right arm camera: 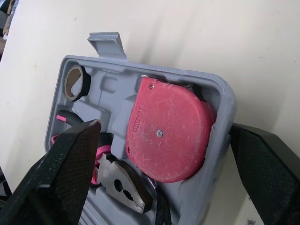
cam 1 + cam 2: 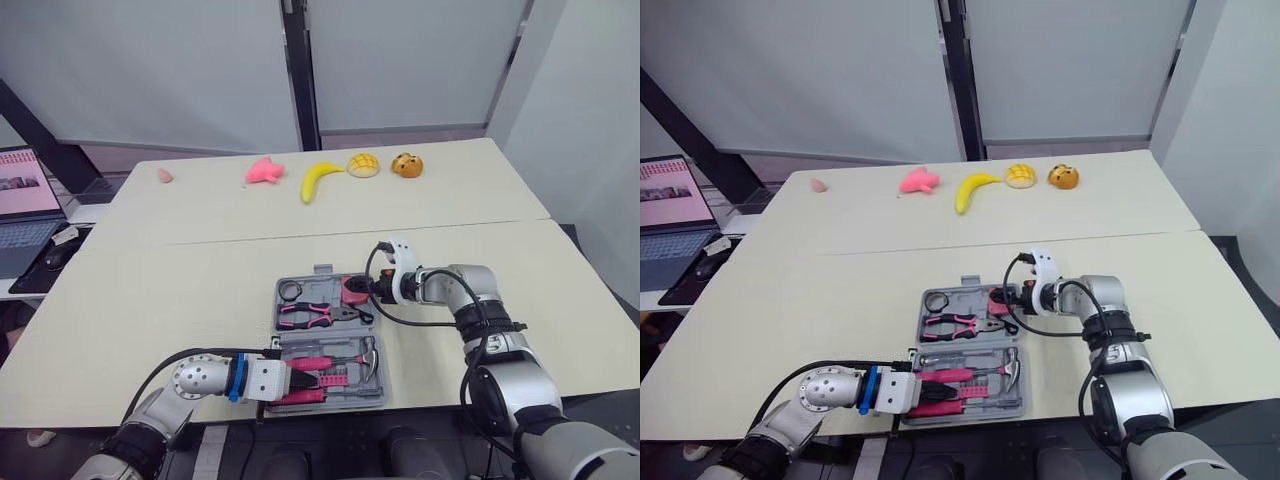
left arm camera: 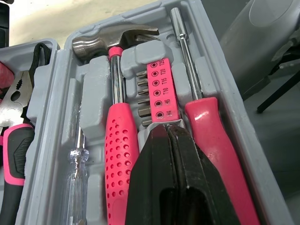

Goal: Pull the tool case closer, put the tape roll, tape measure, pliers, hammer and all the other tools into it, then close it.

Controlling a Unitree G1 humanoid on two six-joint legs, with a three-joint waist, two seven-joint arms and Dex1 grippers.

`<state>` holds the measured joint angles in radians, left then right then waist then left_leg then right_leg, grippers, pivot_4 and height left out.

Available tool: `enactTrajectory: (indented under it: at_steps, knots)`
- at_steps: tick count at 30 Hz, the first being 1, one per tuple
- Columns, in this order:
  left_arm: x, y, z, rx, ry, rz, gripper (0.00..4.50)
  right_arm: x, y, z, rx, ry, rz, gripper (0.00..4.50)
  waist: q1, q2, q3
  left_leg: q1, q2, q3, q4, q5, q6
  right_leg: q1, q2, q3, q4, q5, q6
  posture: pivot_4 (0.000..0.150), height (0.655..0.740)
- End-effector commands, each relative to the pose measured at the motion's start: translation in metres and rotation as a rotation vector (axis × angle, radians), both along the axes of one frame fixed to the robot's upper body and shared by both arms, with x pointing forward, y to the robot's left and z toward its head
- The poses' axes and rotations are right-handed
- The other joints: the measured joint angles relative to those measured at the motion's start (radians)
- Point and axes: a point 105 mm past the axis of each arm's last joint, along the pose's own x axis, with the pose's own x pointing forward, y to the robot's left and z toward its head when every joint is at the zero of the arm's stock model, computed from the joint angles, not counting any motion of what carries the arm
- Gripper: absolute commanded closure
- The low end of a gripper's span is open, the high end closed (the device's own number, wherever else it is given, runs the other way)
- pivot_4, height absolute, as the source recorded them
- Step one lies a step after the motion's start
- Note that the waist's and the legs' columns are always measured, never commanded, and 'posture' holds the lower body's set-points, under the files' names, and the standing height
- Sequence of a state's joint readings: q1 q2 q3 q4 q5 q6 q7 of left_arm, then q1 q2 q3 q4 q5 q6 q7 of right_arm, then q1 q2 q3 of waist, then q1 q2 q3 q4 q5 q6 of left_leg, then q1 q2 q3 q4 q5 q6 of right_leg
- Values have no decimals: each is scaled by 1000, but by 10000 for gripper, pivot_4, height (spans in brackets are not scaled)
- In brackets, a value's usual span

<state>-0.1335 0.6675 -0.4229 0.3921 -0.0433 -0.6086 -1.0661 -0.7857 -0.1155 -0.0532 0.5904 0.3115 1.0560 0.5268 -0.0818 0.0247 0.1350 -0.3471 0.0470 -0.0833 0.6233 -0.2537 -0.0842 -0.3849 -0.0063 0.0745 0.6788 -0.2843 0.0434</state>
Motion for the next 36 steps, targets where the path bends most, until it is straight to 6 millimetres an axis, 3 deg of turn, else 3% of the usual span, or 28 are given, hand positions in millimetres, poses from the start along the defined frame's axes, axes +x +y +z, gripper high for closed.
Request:
enactTrajectory:
  at_steps: [1,11,17,23,27,33,36]
  knots:
    - [-37,45,-60,239,336,119,45000,3,15,22,46,-71,51,92,-3,0,0,0,0,0,0,0,0,0,0,0,0,0,0,1500,7400]
    - [-49,40,-47,253,383,113,45000,1,19,36,115,-143,91,92,-23,-9,4,0,1,0,-10,0,0,-3,1,1,0,-1,2,1500,7400]
    - [-50,40,-52,279,393,124,45000,-8,28,55,173,-230,204,92,-27,-11,6,0,1,0,-15,-1,2,-4,1,0,-3,-5,2,1500,7400]
    - [-50,60,-76,319,401,162,45000,-23,32,69,136,-352,372,92,-25,-10,6,1,0,0,-15,-2,3,-2,1,1,-5,-6,1,1500,7400]
    - [-57,78,-86,317,388,197,45000,-37,30,69,75,-407,470,92,-24,-3,0,5,-2,-1,-15,0,5,-1,1,4,-5,-9,-5,1500,7400]
    - [-67,100,-91,294,376,258,45000,-48,29,74,24,-476,537,92,-25,-2,-5,21,-3,-4,-26,-1,4,1,4,7,-5,-12,-9,1500,7400]
    - [-61,102,-84,241,360,284,45000,-54,29,76,-12,-515,569,92,-25,-2,-5,23,-3,-4,-31,-1,4,0,6,8,-5,-12,-9,1500,7400]
